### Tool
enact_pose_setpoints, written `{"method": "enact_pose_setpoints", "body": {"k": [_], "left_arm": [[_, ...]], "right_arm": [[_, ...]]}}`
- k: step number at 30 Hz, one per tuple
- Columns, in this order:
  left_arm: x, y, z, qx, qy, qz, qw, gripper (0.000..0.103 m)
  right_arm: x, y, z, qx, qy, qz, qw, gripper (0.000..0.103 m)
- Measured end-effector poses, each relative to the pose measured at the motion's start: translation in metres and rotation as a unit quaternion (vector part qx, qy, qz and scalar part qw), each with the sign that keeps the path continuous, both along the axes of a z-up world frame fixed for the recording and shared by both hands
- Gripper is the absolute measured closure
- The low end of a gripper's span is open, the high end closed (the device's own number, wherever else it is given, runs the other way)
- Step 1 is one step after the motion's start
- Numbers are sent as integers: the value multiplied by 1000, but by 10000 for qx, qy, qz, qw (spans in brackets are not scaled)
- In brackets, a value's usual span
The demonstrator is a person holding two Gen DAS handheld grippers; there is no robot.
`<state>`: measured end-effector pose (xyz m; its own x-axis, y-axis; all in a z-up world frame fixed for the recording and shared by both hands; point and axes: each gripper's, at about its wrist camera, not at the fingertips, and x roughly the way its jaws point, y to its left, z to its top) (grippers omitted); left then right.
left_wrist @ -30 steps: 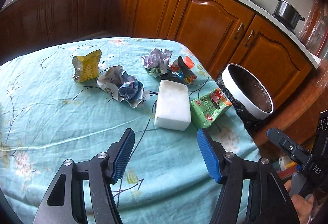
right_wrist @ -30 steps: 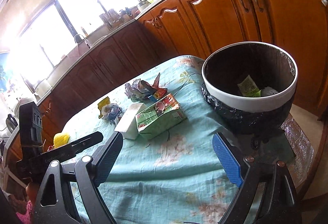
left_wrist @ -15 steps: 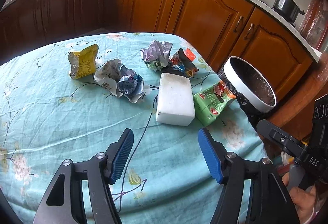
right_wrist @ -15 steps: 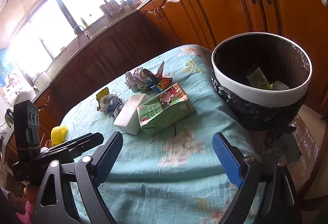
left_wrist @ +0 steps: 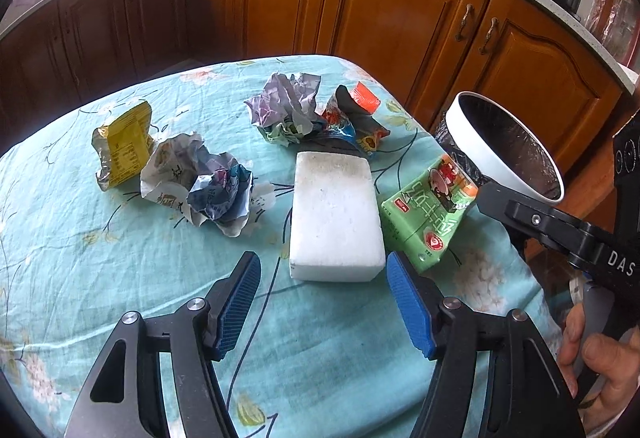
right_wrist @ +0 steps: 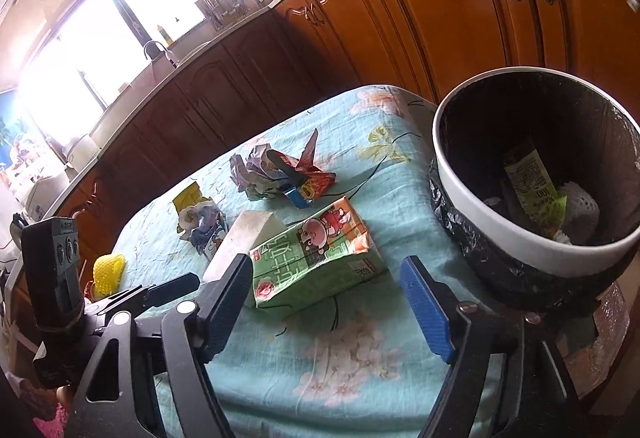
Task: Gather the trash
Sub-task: 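Grasp the white foam block with the left tool while the right tool grasps the green milk carton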
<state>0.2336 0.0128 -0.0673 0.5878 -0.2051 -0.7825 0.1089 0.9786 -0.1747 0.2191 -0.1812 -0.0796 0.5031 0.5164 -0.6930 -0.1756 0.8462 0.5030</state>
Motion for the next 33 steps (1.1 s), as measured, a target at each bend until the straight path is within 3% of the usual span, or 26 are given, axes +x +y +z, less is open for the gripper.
{"method": "enact_pose_setpoints", "body": {"k": [2, 6, 10, 12, 13, 14, 16, 25, 29, 33], "left_arm": [[7, -1, -3, -19, 31, -21, 10000, 38], [16, -5, -7, 10, 46, -76, 10000, 38], [24, -8, -12, 9, 91, -144, 9999, 39], [27, -10, -14, 15, 109, -165, 9998, 39], [28, -10, -15, 24, 117, -168, 9998, 41], [29, -10, -16, 26, 115, -171, 9998, 51], [29, -10, -18, 2, 132, -214, 9997, 55], [10, 8, -5, -116, -50, -78, 9999, 56], [-1, 21, 0, -197, -89, 66, 9997, 56], [-12, 32, 5, -270, -108, 168, 9994, 56]], "right_arm": [[7, -2, -5, -34, 64, 2, 10000, 44], [22, -4, -12, -87, 143, 59, 9998, 51], [30, 0, -18, -101, 277, 248, 9993, 79], [28, 0, -18, -111, 270, 307, 9991, 82], [26, 1, -16, -155, 243, 324, 9991, 85], [23, 1, -14, -202, 202, 331, 9990, 90], [16, -1, -9, -221, 155, 334, 9991, 94], [-25, -17, 1, -61, 315, 168, 9993, 97], [-40, -7, 7, 53, 433, 635, 9970, 96], [-46, 8, 20, -657, 14, 901, 9938, 83]]}}
